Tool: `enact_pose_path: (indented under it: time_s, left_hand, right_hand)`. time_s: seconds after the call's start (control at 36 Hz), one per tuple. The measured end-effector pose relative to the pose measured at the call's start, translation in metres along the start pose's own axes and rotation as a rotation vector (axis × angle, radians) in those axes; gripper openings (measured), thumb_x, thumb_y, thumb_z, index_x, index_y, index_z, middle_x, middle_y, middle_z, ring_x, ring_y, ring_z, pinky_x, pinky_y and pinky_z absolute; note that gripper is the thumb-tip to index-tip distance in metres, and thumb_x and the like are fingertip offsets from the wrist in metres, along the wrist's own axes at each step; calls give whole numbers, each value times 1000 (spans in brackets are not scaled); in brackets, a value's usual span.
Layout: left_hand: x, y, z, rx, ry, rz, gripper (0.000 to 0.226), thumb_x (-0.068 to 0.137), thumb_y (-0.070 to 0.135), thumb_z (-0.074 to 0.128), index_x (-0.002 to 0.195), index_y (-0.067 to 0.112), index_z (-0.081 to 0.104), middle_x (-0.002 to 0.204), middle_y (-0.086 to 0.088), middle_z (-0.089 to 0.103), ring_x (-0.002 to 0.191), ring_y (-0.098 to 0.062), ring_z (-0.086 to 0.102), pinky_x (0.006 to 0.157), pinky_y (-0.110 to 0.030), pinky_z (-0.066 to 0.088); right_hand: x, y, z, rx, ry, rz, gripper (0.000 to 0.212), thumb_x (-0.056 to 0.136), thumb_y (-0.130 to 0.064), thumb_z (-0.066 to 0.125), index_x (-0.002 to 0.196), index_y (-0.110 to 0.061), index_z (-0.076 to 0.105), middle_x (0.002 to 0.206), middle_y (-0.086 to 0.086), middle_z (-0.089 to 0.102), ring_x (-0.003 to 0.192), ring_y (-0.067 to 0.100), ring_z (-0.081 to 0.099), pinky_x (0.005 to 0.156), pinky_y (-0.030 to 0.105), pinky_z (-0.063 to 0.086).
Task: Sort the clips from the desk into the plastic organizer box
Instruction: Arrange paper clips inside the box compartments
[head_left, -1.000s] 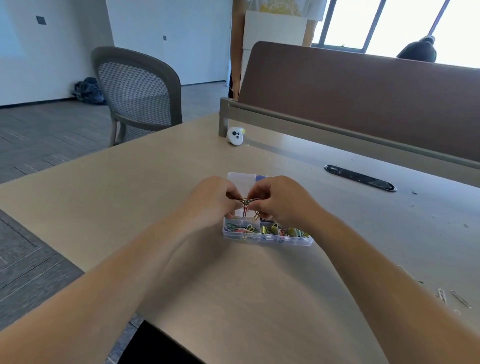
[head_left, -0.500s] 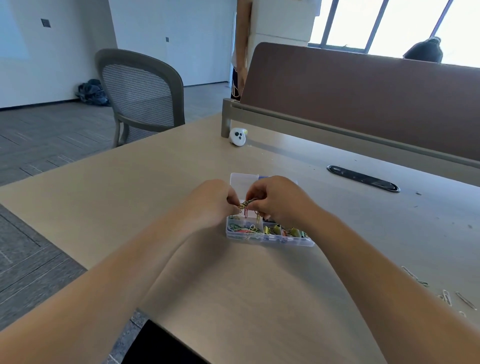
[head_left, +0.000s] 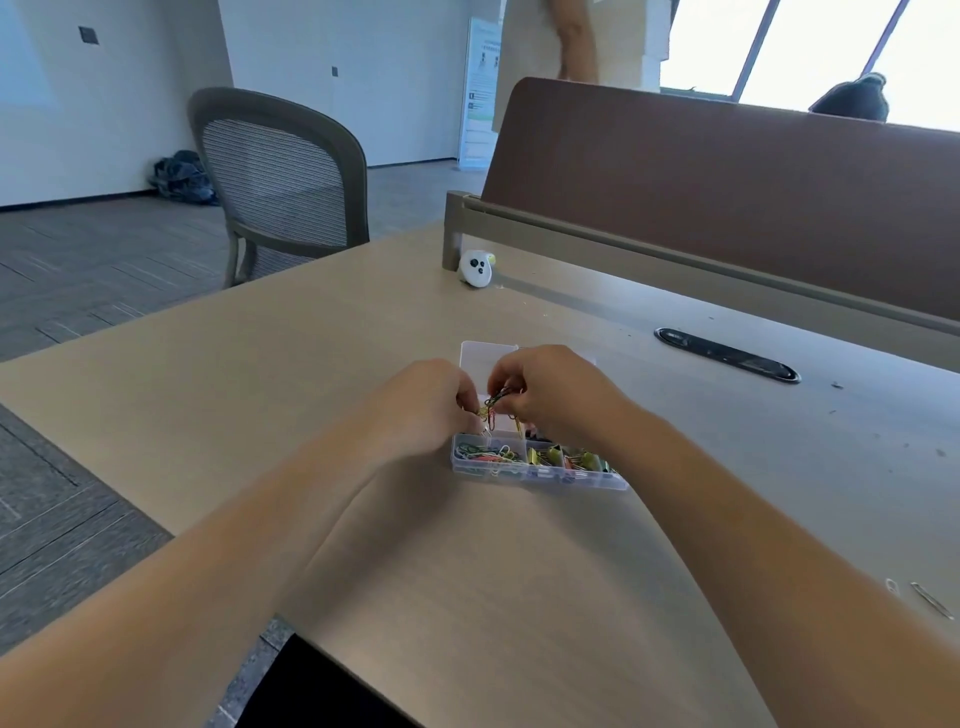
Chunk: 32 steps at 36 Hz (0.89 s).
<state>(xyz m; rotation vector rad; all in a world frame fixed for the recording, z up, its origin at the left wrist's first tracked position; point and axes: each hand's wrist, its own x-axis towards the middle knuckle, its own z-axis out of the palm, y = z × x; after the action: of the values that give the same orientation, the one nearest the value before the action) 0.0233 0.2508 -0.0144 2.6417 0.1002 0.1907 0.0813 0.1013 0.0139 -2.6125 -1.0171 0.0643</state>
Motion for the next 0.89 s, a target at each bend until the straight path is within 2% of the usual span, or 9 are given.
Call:
enact_pose_path:
  time_s: [0.06, 0.17, 0.33, 0.47, 0.61, 0.75, 0.89]
  left_hand:
    - [0, 1, 1, 20, 7, 0, 13, 83, 29, 70, 92, 20, 73, 78, 10, 55, 76, -12, 53, 62, -24, 38]
    - [0, 1, 1, 24, -4, 9, 11, 84, 24, 68, 91, 20, 73, 75, 11, 55, 75, -13, 54, 58, -23, 37]
    - [0, 1, -2, -14, -27, 27, 12, 81, 26, 71, 90, 19, 74, 76, 6, 60, 72, -13, 55, 55, -21, 37]
    - [-1, 0, -4, -23, -27, 34, 10, 82, 20, 70, 90, 20, 75, 80, 7, 63, 76, -12, 57, 59, -19, 40]
    - [-1, -3, -7, -6, 1, 40, 10, 85, 20, 67, 92, 20, 74, 83, 7, 63, 79, -11, 57, 65, -23, 39]
    - [0, -5, -7, 24, 34, 61, 13, 89, 20, 63, 96, 20, 74, 91, 4, 65, 82, -11, 55, 70, -23, 38]
    - [1, -3, -3, 26, 17, 66, 18, 89, 17, 62, 98, 23, 75, 82, 7, 62, 76, -11, 53, 65, -23, 36]
  right_hand:
    - [0, 1, 3, -28, 15, -12, 16, 88, -16, 68, 103, -21, 71, 101, 0, 71, 83, 14, 61, 74, 24, 49]
    - [-2, 3, 8, -69, 18, -41, 18, 88, -16, 65, 105, -21, 72, 101, -2, 71, 81, 10, 57, 71, 20, 41]
    - [-4, 2, 11, -98, 9, -66, 22, 87, -14, 65, 107, -22, 71, 99, -3, 69, 79, 10, 51, 63, 20, 36]
    - [-2, 3, 16, -93, 11, -45, 22, 87, -14, 63, 105, -24, 70, 98, -4, 70, 87, 15, 59, 73, 23, 43]
    - [-1, 4, 20, -63, 16, -35, 21, 86, -16, 65, 104, -25, 69, 101, -2, 71, 92, 21, 63, 84, 31, 51]
    - [-4, 3, 20, -57, 8, -64, 19, 87, -14, 64, 102, -23, 73, 101, -2, 73, 93, 18, 64, 86, 30, 51]
    - [-7, 2, 19, -78, 16, -85, 23, 87, -14, 63, 103, -25, 75, 100, -3, 72, 91, 17, 62, 84, 28, 49]
